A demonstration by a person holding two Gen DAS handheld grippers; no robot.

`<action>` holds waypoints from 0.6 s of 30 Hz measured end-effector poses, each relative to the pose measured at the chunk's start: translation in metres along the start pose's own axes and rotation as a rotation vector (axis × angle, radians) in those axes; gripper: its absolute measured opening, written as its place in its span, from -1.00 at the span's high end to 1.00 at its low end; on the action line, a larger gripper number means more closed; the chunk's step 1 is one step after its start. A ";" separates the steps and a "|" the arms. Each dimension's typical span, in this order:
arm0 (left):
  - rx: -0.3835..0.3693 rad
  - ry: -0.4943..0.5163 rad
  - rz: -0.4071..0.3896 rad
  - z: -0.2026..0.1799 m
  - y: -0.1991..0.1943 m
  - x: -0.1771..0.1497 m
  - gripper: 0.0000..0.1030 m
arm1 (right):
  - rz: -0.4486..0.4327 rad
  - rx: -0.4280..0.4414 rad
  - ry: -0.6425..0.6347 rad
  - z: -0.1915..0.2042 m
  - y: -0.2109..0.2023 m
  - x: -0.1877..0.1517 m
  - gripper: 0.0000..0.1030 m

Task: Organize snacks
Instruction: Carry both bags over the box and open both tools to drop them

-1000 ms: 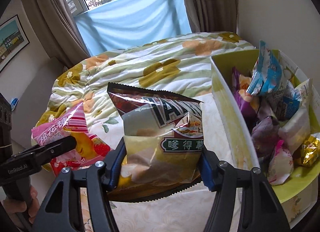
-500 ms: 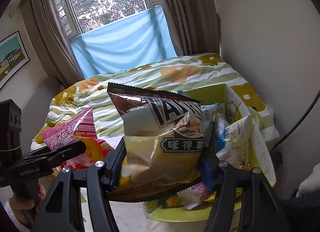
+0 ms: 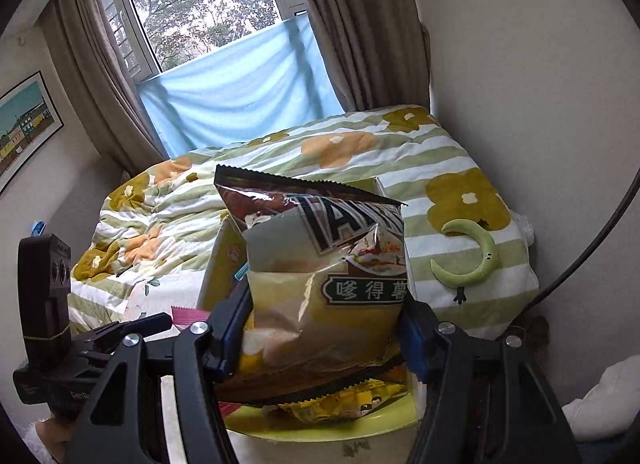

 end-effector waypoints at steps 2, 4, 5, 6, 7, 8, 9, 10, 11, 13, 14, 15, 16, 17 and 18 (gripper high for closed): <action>0.041 -0.015 -0.022 0.016 -0.009 -0.001 -0.98 | 0.010 0.019 0.000 -0.002 0.004 -0.001 -0.15; 0.078 -0.025 -0.047 0.031 -0.018 0.001 -0.98 | 0.016 0.036 -0.003 -0.001 0.008 -0.002 -0.15; 0.095 -0.029 -0.059 0.039 -0.022 0.003 -0.98 | 0.018 0.042 -0.006 -0.001 0.010 -0.003 -0.15; 0.108 -0.033 -0.073 0.044 -0.027 0.004 -0.98 | 0.021 0.050 -0.006 0.001 0.011 -0.003 -0.15; 0.119 -0.038 -0.085 0.049 -0.031 0.006 -0.98 | 0.024 0.061 -0.008 0.003 0.013 -0.003 -0.15; 0.131 -0.046 -0.095 0.053 -0.035 0.008 -0.98 | 0.027 0.071 -0.014 0.005 0.015 -0.002 -0.15; 0.141 -0.055 -0.103 0.056 -0.038 0.010 -0.98 | 0.033 0.079 -0.025 0.009 0.016 -0.001 -0.15; 0.149 -0.065 -0.112 0.060 -0.042 0.010 -0.98 | 0.040 0.086 -0.039 0.014 0.018 -0.001 -0.15; 0.155 -0.074 -0.120 0.062 -0.045 0.011 -0.98 | 0.045 0.094 -0.055 0.018 0.020 0.001 -0.15; 0.180 -0.094 -0.131 0.068 -0.050 0.011 -0.98 | 0.060 0.111 -0.084 0.027 0.025 0.002 -0.15; 0.190 -0.099 -0.133 0.070 -0.052 0.010 -0.98 | 0.067 0.120 -0.092 0.029 0.029 0.004 -0.15; 0.202 -0.103 -0.134 0.073 -0.053 0.009 -0.98 | 0.075 0.131 -0.101 0.033 0.032 0.005 -0.16; 0.215 -0.107 -0.136 0.075 -0.055 0.009 -0.98 | 0.086 0.141 -0.112 0.036 0.036 0.005 -0.16; 0.225 -0.109 -0.139 0.076 -0.057 0.008 -0.98 | 0.098 0.149 -0.120 0.037 0.040 0.005 -0.16; 0.232 -0.111 -0.143 0.077 -0.059 0.008 -0.98 | 0.108 0.156 -0.126 0.040 0.043 0.005 -0.16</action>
Point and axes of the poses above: each gripper's, at about its wrist camera, not at the fingertips, and y roughly the way its jaws point, z to its left, x to its top, the point moved 9 cm from there along y, roughly the way its jaws point, and after that the axes turned 6 degrees about -y, right-handed, at the moved point
